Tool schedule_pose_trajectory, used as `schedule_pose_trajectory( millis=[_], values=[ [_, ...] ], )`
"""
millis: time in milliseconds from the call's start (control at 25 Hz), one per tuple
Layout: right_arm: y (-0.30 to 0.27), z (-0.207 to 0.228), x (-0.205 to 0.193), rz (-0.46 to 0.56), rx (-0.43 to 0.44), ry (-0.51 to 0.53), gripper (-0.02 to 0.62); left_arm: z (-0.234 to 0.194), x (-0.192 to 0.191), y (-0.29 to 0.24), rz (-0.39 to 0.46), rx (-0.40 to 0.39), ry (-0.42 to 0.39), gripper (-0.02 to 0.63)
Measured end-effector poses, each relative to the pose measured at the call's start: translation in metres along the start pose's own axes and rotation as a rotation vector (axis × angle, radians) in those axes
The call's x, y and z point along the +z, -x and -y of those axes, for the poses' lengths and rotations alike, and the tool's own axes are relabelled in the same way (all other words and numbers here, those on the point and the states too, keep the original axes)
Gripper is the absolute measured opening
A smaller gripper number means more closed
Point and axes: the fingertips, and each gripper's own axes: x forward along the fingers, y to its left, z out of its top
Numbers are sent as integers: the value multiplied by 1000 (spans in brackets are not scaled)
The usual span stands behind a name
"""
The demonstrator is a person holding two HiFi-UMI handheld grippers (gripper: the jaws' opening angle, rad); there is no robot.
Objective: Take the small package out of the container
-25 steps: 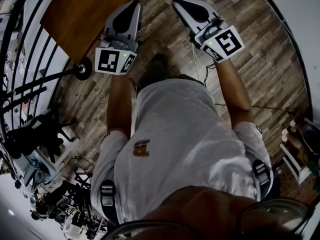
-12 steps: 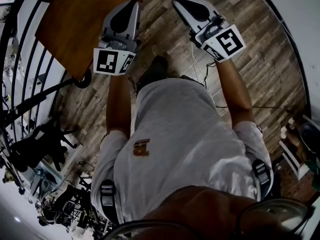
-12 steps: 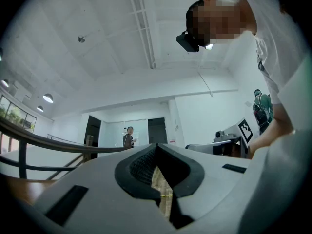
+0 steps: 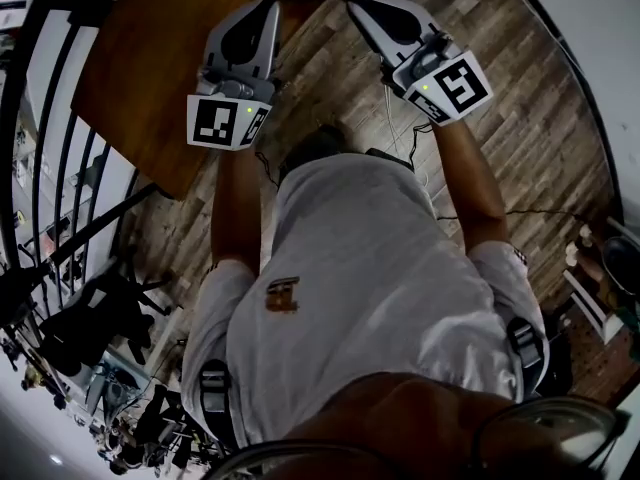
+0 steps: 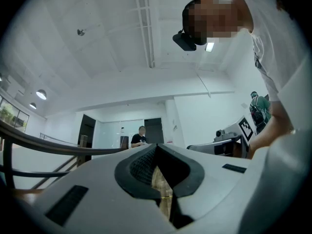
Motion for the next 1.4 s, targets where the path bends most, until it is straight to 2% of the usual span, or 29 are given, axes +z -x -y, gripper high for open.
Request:
schedule_pose_trajectory(
  millis=[240,480,920,1400],
  values=[
    [-34,30,-1,-7,-39,17,32,-39,-11,-25,2,-43,-10,18],
    [-74,38,-13,-26,-64,19,32,-83,-27,-30,-10,-65,6,18],
    [-94,70,-19,-43,-97,15,32,-106,-50,-59,-53,-112,-9,19],
    [-123,125,-23,-33,-56,-2,32,-130,-82,-102,-157,-134,-35,21]
  ],
)
